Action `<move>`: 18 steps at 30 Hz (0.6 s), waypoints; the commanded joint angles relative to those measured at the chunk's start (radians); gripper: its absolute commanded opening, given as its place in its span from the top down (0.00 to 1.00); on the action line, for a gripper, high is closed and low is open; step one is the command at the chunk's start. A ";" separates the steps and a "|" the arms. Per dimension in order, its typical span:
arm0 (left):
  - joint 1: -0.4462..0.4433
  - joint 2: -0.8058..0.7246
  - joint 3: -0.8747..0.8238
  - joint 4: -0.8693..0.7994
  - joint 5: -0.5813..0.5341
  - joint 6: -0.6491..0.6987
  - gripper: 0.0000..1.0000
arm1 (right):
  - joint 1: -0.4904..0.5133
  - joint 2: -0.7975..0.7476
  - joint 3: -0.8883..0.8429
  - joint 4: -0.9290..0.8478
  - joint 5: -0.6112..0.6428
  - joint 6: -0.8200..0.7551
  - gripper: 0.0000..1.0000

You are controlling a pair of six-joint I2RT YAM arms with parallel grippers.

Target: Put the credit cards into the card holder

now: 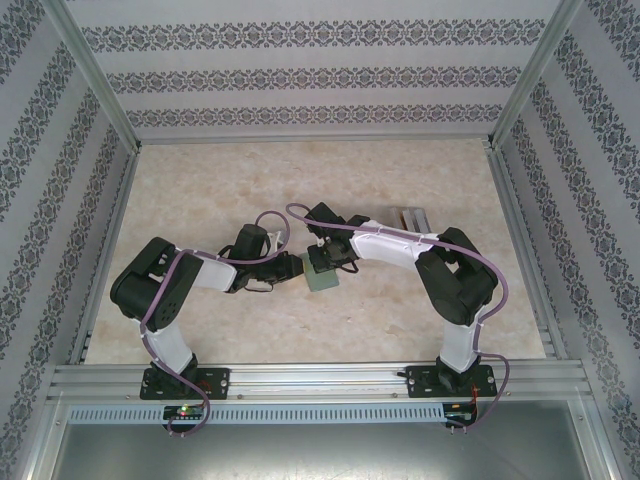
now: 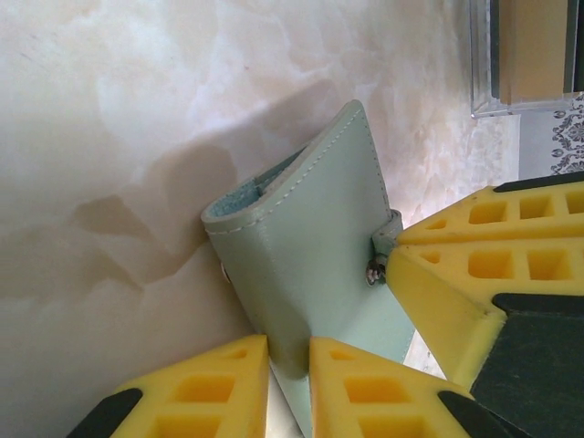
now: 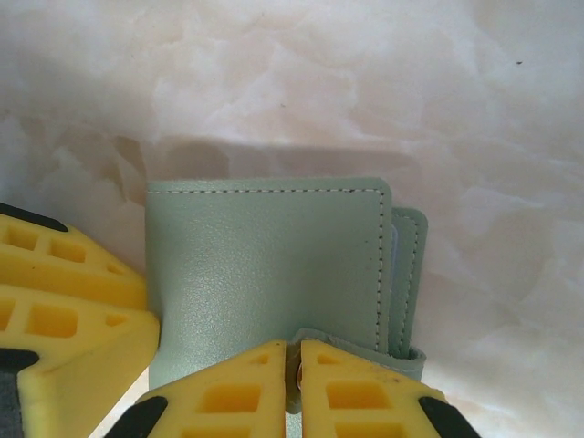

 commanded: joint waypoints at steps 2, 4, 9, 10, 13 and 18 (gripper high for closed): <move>-0.025 0.068 -0.023 -0.102 -0.071 0.010 0.87 | 0.013 0.006 -0.005 0.000 -0.056 -0.011 0.88; -0.025 0.068 -0.023 -0.103 -0.074 0.010 0.88 | 0.014 0.006 -0.009 0.002 -0.062 -0.012 0.88; -0.026 0.069 -0.026 -0.101 -0.081 0.005 0.91 | 0.021 0.011 -0.032 0.017 -0.065 -0.002 0.88; -0.025 0.069 -0.025 -0.101 -0.081 0.004 0.92 | 0.022 0.012 -0.036 0.020 -0.066 0.001 0.88; -0.025 0.071 -0.023 -0.101 -0.079 0.003 0.92 | 0.028 0.024 -0.045 0.029 -0.071 0.006 0.88; -0.025 0.072 -0.023 -0.104 -0.085 0.002 0.93 | 0.047 0.056 -0.045 0.030 -0.062 0.012 0.88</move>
